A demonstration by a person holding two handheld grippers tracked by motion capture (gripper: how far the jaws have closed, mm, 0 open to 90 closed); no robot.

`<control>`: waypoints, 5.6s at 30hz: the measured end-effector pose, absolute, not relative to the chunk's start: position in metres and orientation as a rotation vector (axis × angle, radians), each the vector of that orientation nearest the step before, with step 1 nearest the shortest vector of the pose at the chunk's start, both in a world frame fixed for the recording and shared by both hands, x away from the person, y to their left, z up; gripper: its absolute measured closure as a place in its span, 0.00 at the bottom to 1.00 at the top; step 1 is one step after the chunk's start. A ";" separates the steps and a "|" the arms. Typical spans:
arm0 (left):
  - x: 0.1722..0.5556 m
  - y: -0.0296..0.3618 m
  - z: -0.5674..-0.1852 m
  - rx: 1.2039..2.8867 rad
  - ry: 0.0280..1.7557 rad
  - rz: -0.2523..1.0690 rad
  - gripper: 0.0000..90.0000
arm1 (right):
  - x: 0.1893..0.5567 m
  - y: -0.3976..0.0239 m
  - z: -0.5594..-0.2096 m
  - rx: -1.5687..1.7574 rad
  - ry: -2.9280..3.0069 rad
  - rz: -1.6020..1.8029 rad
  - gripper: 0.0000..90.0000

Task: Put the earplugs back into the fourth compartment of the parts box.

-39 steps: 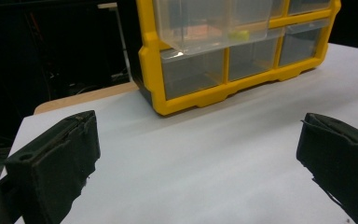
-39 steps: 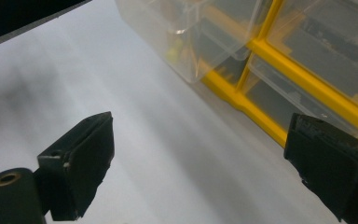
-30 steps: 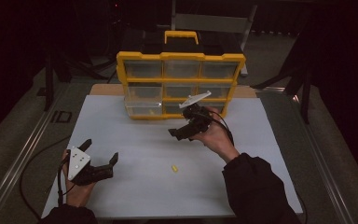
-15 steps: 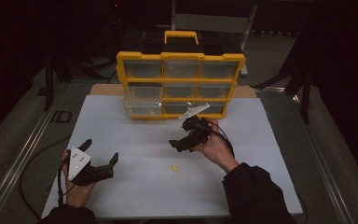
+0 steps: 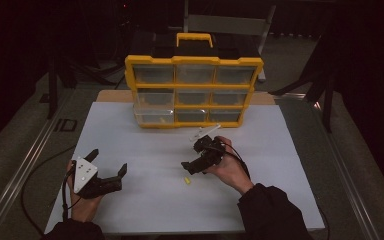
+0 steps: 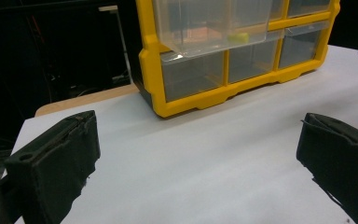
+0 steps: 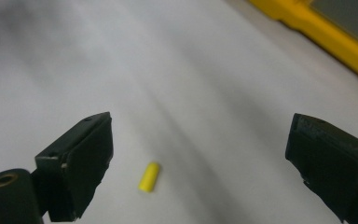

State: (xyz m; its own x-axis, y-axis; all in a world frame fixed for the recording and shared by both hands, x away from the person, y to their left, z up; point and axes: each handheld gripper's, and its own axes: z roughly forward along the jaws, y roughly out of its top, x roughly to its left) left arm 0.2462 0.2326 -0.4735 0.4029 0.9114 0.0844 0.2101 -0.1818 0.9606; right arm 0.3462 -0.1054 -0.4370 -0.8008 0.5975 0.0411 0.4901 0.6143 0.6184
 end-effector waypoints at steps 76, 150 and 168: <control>0.246 0.232 -0.474 1.656 1.003 0.872 0.00 | 0.330 -0.080 -0.495 0.707 2.921 0.609 0.91; 0.246 0.231 -0.474 1.655 1.003 0.870 0.00 | 0.372 -0.100 -0.380 0.855 2.794 0.879 0.91; 0.247 0.232 -0.474 1.654 1.003 0.867 0.00 | 0.388 -0.092 -0.353 0.853 2.773 0.898 0.91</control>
State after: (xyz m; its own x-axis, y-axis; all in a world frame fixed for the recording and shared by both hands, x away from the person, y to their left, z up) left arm 0.2466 0.2316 -0.4740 0.4051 0.9106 0.0821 0.2131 -0.1813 0.9601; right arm 0.3878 -0.0918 -0.3528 -0.8370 0.5426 0.0704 0.4809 0.6682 0.5676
